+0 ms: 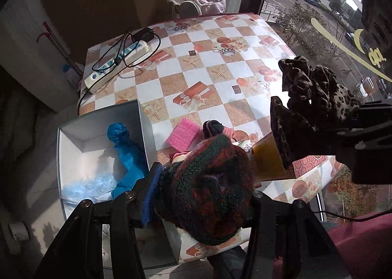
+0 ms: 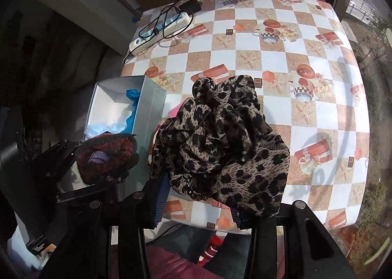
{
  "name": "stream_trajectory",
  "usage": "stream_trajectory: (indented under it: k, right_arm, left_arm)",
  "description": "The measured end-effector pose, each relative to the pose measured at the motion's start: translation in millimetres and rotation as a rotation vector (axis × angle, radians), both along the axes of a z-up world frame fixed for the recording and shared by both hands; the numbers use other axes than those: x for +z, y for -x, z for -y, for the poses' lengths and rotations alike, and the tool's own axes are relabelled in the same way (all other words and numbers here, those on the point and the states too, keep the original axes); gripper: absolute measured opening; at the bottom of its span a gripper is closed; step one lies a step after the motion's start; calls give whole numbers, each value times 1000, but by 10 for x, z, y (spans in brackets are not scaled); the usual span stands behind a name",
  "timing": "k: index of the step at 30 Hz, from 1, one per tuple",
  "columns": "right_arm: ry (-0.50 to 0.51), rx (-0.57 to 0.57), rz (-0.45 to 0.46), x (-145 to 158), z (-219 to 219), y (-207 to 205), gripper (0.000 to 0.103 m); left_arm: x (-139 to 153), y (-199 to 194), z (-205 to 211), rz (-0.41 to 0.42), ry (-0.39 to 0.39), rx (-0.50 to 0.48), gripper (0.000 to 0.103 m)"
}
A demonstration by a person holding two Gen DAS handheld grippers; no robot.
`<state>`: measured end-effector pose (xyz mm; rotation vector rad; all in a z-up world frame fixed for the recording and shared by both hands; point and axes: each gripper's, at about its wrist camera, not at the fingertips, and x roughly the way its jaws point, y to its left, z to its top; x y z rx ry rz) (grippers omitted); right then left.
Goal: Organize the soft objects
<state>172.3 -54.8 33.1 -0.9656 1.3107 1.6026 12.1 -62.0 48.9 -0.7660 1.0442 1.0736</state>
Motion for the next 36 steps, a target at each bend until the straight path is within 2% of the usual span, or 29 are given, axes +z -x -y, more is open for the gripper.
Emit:
stream_trajectory:
  k: [9, 21, 36]
  right_arm:
    - [6, 130, 37, 4, -27, 448, 44]
    - [24, 197, 63, -35, -24, 703, 44]
    - [37, 318, 78, -89, 52, 1150, 44]
  left_arm:
    - [12, 404, 112, 32, -17, 128, 54]
    - [-25, 690, 179, 54, -11, 219, 55]
    - [-160, 1233, 371, 47, 27, 400, 55]
